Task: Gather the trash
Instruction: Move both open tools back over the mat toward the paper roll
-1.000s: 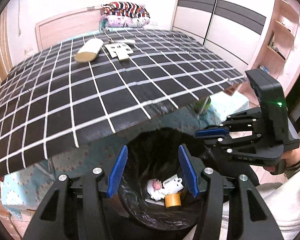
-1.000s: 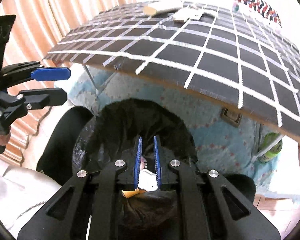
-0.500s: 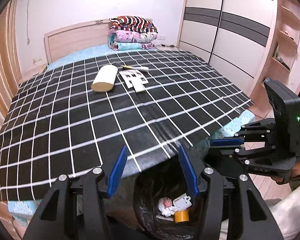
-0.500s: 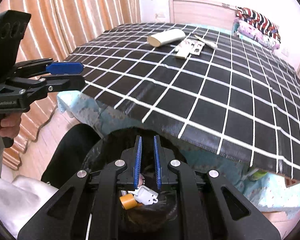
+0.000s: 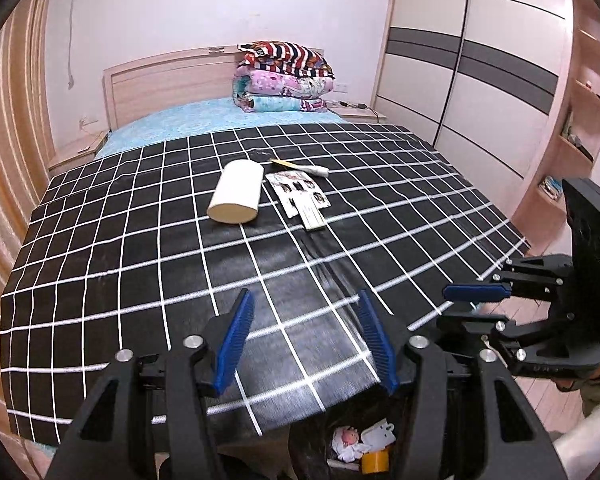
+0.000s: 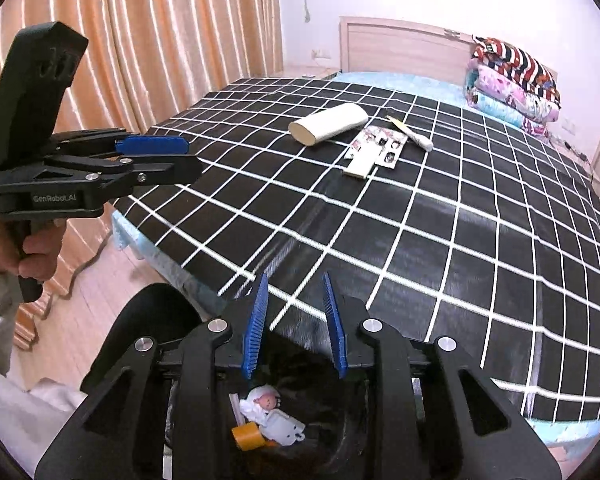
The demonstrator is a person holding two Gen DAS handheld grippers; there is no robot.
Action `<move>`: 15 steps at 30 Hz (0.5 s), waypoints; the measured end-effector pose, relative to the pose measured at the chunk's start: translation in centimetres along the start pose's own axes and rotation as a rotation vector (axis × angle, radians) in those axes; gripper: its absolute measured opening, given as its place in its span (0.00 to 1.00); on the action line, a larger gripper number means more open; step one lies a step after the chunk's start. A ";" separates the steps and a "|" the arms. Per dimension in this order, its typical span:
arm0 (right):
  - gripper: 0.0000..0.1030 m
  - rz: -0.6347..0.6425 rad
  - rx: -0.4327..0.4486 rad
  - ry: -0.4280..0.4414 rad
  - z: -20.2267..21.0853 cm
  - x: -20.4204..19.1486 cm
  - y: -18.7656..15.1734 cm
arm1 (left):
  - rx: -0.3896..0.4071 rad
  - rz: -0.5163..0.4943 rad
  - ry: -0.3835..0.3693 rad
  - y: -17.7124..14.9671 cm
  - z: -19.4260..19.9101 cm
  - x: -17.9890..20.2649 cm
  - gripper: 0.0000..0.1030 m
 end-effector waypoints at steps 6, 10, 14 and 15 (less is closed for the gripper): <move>0.30 -0.008 -0.007 -0.015 -1.8 0.7 1.2 | 0.002 0.022 0.006 1.1 -1.5 -1.0 0.57; 0.33 -0.010 -0.009 -0.027 -2.9 1.1 2.1 | 0.003 0.028 0.014 2.0 -2.5 -1.8 0.64; 0.33 -0.021 -0.008 -0.028 -4.2 1.5 3.3 | -0.004 0.037 0.016 2.8 -3.9 -2.7 0.64; 0.33 -0.021 -0.007 -0.031 -4.5 1.5 3.4 | -0.004 0.042 0.016 3.0 -4.3 -2.9 0.64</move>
Point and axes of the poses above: each gripper's, at about its wrist camera, not at the fingertips, and z roughly against the way its jaws point, x to its right, y to its top, the point moved 1 cm from there along -z, roughly the way its jaws point, and after that the axes turned 10 degrees about x, right-handed, at the moved point
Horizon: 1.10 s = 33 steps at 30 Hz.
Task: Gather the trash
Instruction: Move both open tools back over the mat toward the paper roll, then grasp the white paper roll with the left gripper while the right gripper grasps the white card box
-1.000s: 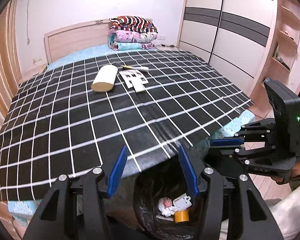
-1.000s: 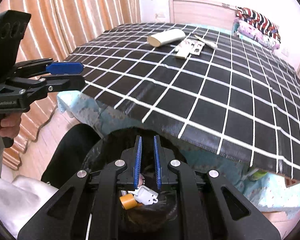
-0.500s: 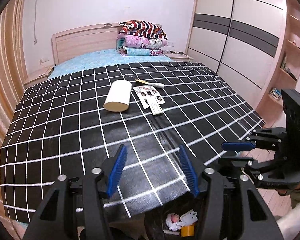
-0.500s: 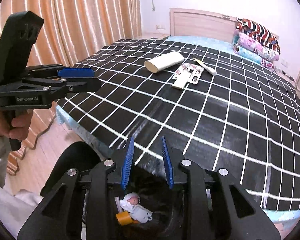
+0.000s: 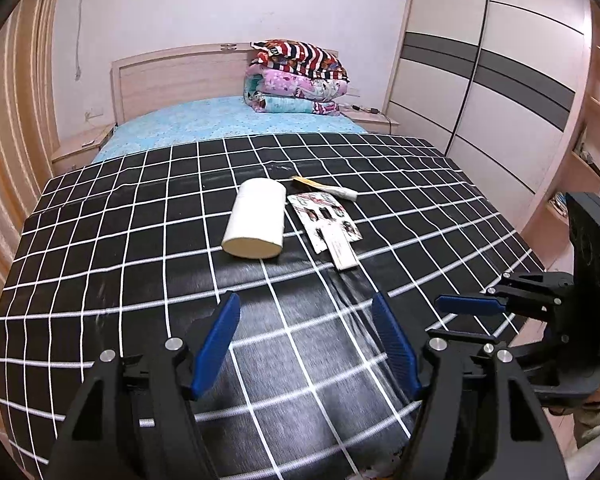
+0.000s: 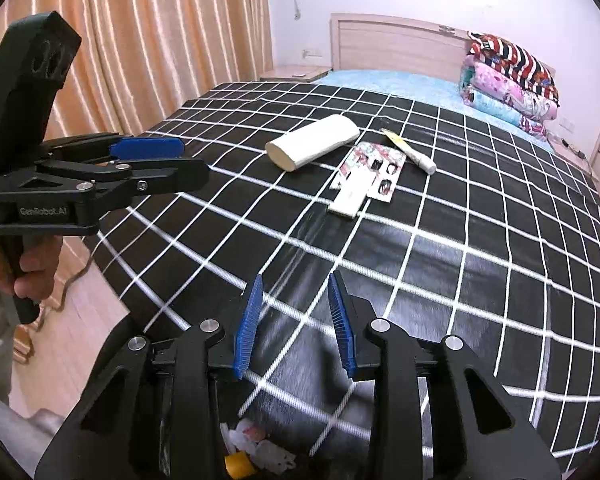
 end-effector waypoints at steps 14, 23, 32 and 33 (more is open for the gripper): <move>0.40 0.004 -0.021 -0.063 -4.8 0.7 2.3 | -0.012 0.039 0.047 3.1 -5.9 -3.9 0.71; 0.40 0.010 -0.050 -0.113 -7.1 1.4 3.0 | -0.071 0.008 0.040 3.5 -10.2 -5.0 0.71; 0.40 0.008 -0.058 -0.145 -8.3 1.5 3.4 | -0.109 0.006 0.010 3.2 -12.6 -5.6 0.71; 0.40 0.009 -0.057 -0.142 -8.3 1.5 3.4 | -0.113 0.006 0.014 3.2 -12.8 -5.7 0.71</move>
Point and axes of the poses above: each gripper's, at about its wrist camera, not at the fingertips, and z roughly against the way its jaws point, x to its right, y to its top, the point moved 1 cm from there along -z, roughly the way its jaws point, and after that the axes turned 10 degrees about x, right-handed, at the moved point
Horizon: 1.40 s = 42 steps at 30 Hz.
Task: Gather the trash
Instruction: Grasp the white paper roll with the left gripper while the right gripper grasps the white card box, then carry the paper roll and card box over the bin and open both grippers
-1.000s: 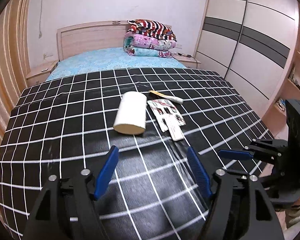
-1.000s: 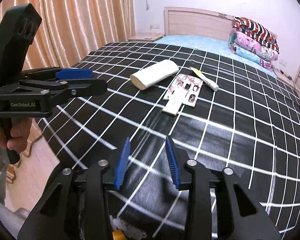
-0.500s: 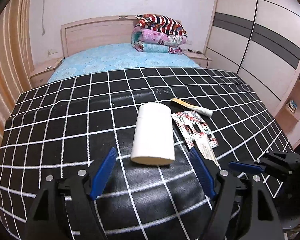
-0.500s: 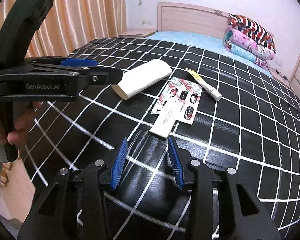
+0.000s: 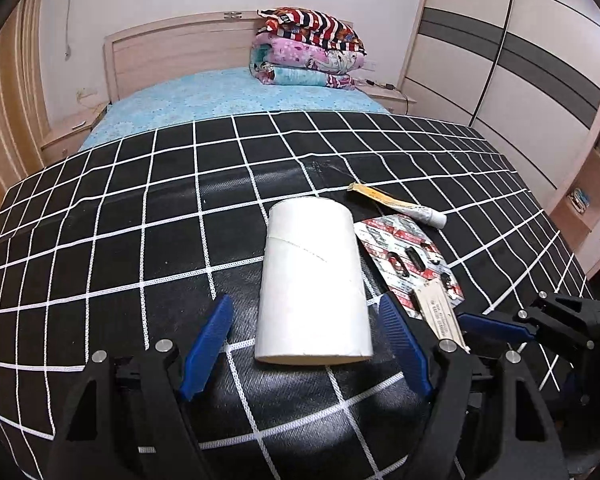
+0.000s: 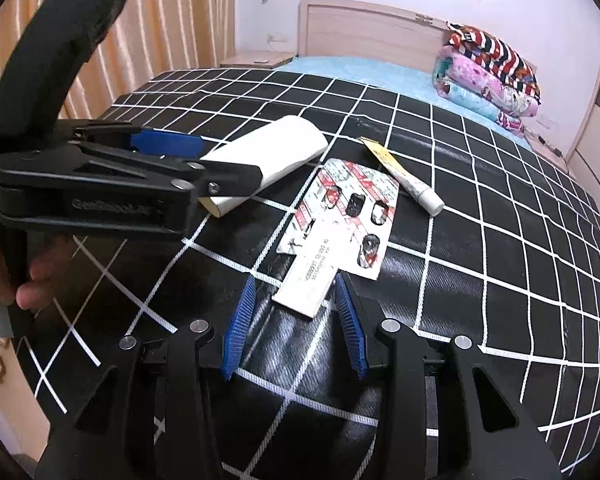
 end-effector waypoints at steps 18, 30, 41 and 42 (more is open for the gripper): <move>0.22 -0.069 0.021 0.043 1.4 0.8 -0.6 | 0.008 -0.019 0.012 -1.1 1.4 0.6 0.42; 0.22 -0.105 0.052 0.076 4.9 0.9 -1.6 | 0.080 -0.052 0.006 -1.6 7.0 4.1 0.41; 0.23 -0.084 0.089 0.073 8.6 0.3 -2.9 | 0.136 -0.076 0.002 -3.0 12.3 7.0 0.41; 0.23 -0.084 0.091 0.072 8.9 0.4 -3.0 | 0.140 -0.077 0.002 -3.2 12.6 7.2 0.41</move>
Point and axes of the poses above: each gripper's, at about its wrist camera, not at the fingertips, and z roughly against the way its jaws point, x to its right, y to its top, the point moved 1 cm from there along -z, roughly the way its jaws point, and after that the axes turned 10 degrees about x, right-handed, at the moved point
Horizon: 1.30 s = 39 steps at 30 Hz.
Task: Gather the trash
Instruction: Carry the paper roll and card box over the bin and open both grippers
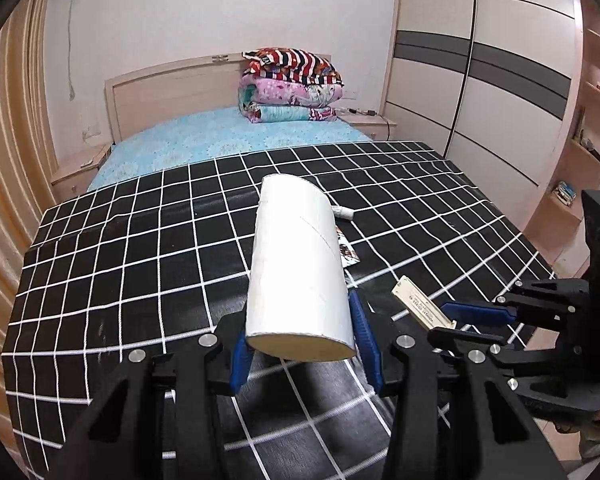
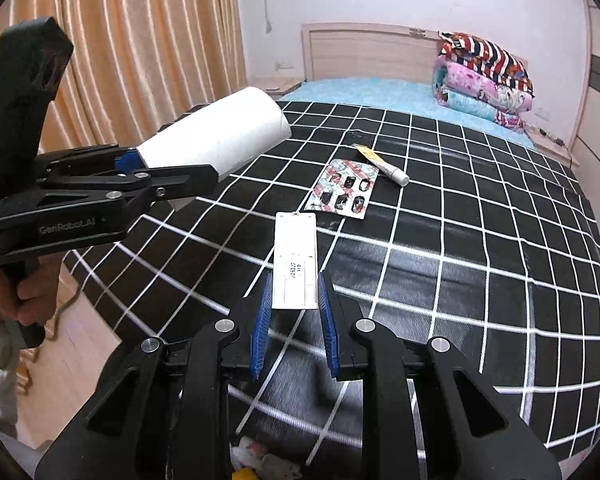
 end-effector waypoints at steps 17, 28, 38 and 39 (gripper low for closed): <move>0.23 0.021 0.057 0.037 7.1 -1.3 -2.4 | 0.027 0.008 -0.068 -4.7 6.7 3.9 0.41; 0.23 0.019 0.024 0.097 8.7 -1.4 -4.6 | 0.009 -0.022 -0.090 -7.8 9.2 5.5 0.41; 0.23 0.077 -0.049 0.117 10.0 -2.7 -7.4 | -0.048 -0.039 -0.140 -11.0 10.4 7.0 0.41; 0.23 0.077 -0.058 0.116 10.0 -2.8 -7.7 | -0.057 -0.042 -0.147 -11.6 10.5 7.2 0.41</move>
Point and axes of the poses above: each gripper's, at about its wrist camera, not at the fingertips, and z roughly against the way its jaws point, x to its right, y to its top, the point moved 1 cm from there along -z, roughly the way its jaws point, and after that the axes turned 10 degrees about x, right-handed, at the moved point
